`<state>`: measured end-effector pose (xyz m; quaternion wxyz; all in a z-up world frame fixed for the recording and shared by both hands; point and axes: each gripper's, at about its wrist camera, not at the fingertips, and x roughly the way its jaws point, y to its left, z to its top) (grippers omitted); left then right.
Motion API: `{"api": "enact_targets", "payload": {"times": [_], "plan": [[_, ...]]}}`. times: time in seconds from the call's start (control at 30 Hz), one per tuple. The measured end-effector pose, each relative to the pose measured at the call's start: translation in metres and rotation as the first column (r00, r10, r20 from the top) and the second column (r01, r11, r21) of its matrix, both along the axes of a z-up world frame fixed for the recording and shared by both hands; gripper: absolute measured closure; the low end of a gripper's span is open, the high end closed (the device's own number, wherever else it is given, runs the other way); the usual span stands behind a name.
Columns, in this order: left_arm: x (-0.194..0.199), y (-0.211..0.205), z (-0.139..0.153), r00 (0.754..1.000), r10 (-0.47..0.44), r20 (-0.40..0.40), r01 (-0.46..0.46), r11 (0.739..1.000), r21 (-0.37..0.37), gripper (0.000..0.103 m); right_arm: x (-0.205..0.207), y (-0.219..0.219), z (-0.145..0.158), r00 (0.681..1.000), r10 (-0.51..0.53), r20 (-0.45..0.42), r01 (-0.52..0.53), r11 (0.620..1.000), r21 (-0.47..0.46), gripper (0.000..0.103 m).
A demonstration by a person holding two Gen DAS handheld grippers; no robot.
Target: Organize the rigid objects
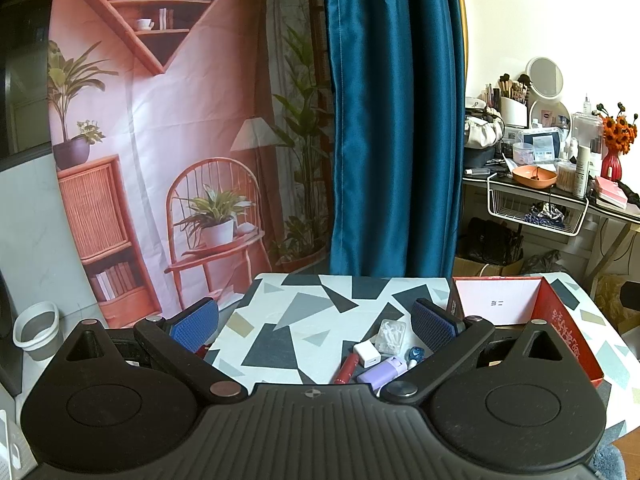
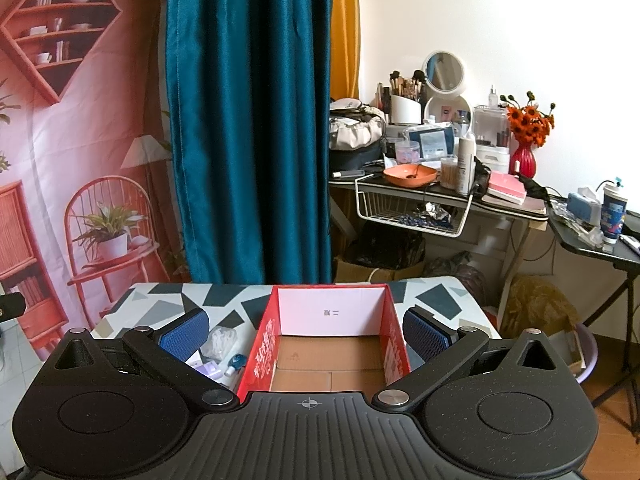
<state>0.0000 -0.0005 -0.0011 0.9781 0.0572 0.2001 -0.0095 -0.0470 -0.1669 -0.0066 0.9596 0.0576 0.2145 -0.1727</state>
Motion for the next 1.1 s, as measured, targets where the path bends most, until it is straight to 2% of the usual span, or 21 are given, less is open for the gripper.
{"api": "enact_targets", "payload": {"times": [0.33,0.6,0.73,0.87,1.1], "plan": [[0.001,0.001,0.0,1.0,0.006,-0.012,-0.006,1.0,-0.009,0.0,0.0,-0.003,-0.002,1.0,-0.001,0.003,0.001,0.999,0.035,0.0],[0.009,0.002,-0.004,1.0,0.021,0.002,-0.021,1.0,-0.009,0.0,0.001,-0.016,-0.008,0.998,0.034,0.053,-0.041,0.992,0.12,0.0],[0.025,0.0,-0.012,1.0,0.029,-0.004,-0.029,1.0,0.006,0.0,0.005,-0.028,-0.015,0.997,0.015,0.077,-0.023,0.995,0.099,0.0],[0.051,-0.002,-0.028,0.998,0.044,-0.035,-0.043,0.999,0.026,0.0,0.018,-0.047,-0.029,0.994,0.04,0.105,-0.045,0.998,0.049,0.0],[0.106,-0.006,-0.066,0.991,0.113,-0.072,-0.105,0.989,0.103,0.0,0.063,-0.105,-0.081,1.0,-0.016,0.014,0.014,0.993,0.118,0.0]]}}
